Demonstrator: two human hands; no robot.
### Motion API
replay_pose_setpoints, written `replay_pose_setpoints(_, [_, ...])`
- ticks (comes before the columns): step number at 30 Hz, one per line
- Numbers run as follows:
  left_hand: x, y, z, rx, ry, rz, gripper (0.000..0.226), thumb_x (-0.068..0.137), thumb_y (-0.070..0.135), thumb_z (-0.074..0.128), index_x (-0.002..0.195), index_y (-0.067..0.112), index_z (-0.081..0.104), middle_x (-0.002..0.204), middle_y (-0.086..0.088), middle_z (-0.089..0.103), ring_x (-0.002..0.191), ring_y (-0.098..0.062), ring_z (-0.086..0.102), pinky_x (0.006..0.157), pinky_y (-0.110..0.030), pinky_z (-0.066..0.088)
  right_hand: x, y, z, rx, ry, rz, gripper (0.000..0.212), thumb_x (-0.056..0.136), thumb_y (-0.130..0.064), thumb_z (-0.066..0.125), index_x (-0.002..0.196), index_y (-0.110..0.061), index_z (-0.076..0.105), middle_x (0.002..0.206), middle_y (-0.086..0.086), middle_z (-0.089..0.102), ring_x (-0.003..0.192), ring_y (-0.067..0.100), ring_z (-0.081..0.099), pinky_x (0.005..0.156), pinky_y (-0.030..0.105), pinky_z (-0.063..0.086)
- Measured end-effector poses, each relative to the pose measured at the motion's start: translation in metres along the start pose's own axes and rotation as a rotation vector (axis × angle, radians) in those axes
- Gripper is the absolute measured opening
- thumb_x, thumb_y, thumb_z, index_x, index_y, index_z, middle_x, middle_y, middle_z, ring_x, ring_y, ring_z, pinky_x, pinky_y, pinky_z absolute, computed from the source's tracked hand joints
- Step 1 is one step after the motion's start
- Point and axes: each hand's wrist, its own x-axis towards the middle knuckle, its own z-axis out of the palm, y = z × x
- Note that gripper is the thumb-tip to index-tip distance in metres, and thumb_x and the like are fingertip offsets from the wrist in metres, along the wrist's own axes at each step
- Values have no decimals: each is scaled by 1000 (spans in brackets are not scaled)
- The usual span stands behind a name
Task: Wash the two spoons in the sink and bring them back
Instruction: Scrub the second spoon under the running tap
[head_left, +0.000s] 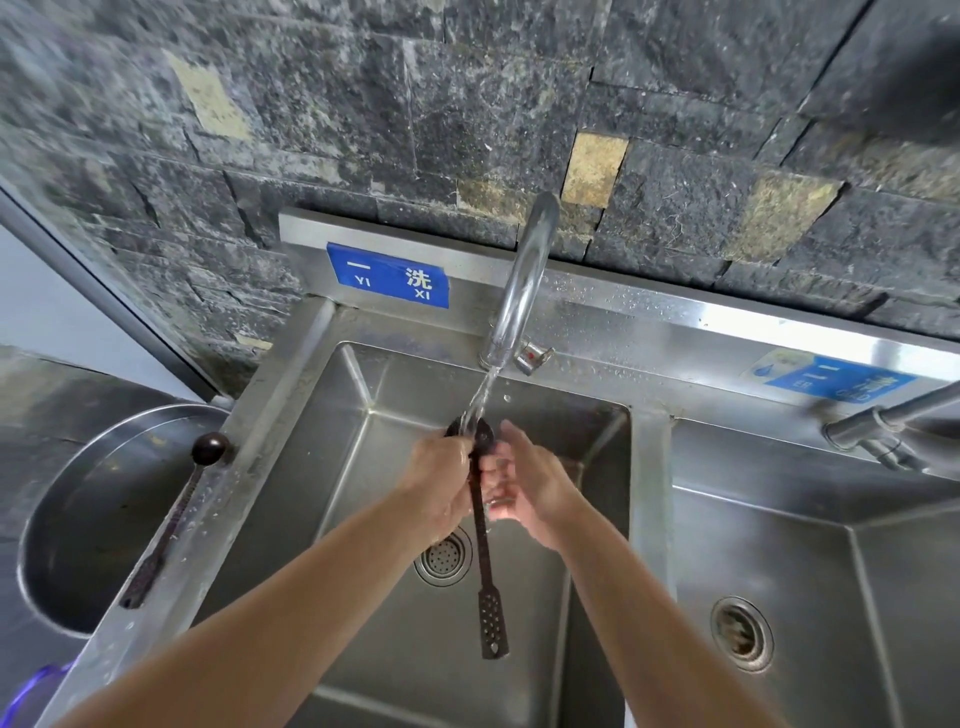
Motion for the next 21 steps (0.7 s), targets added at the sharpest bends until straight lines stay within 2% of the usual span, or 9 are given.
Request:
replay_pose_setpoints(3, [-6, -4, 2, 68, 145, 110, 28, 98, -1, 36, 92, -9, 63, 64, -12, 55, 51, -19, 51, 53, -30, 46, -35, 30, 20, 104, -123, 9, 68, 91, -70, 39, 80, -10, 69, 68, 10, 65, 58, 22, 59, 56, 33, 50])
replay_pose_setpoints(5, [-11, -5, 0, 263, 181, 224, 27, 99, -1, 40, 93, -7, 65, 65, -11, 60, 54, -19, 57, 49, -27, 51, -48, 39, 30, 120, -89, -70, 58, 94, -62, 43, 81, -9, 64, 58, 3, 55, 46, 17, 46, 46, 28, 39])
replay_pose_setpoints(9, [-11, 7, -19, 1123, 116, 459, 27, 101, 13, 43, 117, -2, 59, 102, -22, 68, 92, -34, 67, 81, -43, 57, -60, 35, 27, -584, 282, -371, 36, 100, -34, 45, 77, -11, 61, 65, 3, 59, 58, 19, 50, 60, 33, 40])
replay_pose_setpoints(11, [-8, 18, -27, 1351, 55, 460, 24, 101, 16, 45, 114, 4, 60, 99, -18, 68, 83, -27, 65, 76, -35, 55, -64, 34, 21, -685, 340, -421, 35, 99, -34, 46, 76, -12, 58, 71, 6, 61, 65, 21, 51, 62, 31, 38])
replay_pose_setpoints(14, [-15, 20, -20, 984, -25, 336, 17, 101, 18, 47, 103, 9, 61, 76, -6, 67, 46, -7, 53, 41, -21, 41, -67, 32, 32, -357, 230, -320, 43, 100, -38, 45, 63, -17, 51, 53, -5, 48, 48, 13, 39, 48, 26, 30])
replay_pose_setpoints(16, [-19, 11, -9, 490, 14, 244, 20, 101, 14, 48, 100, 2, 64, 64, -3, 69, 33, -4, 46, 34, -16, 32, -67, 24, 48, -94, 154, -260, 47, 101, -42, 41, 59, -22, 49, 44, -10, 42, 37, 9, 33, 40, 23, 27])
replay_pose_setpoints(17, [-20, 6, -6, 375, 51, 255, 23, 101, 15, 48, 99, 1, 66, 63, -3, 69, 34, -5, 50, 35, -15, 35, -67, 18, 49, -134, 188, -289, 52, 101, -46, 38, 56, -22, 49, 42, -10, 43, 36, 9, 36, 41, 23, 29])
replay_pose_setpoints(19, [-22, 6, -6, 463, 55, 300, 25, 101, 18, 51, 105, -2, 65, 76, -10, 69, 53, -15, 62, 48, -22, 45, -68, 10, 34, -507, 336, -381, 63, 99, -56, 31, 51, -19, 47, 47, -4, 49, 45, 15, 44, 50, 27, 35])
replay_pose_setpoints(21, [-22, 15, -16, 820, 21, 361, 20, 98, 15, 53, 108, 1, 64, 89, -19, 68, 71, -26, 66, 59, -34, 52, -71, 13, 17, -721, 411, -379, 65, 96, -64, 31, 53, -17, 45, 53, 0, 51, 51, 19, 46, 53, 30, 34])
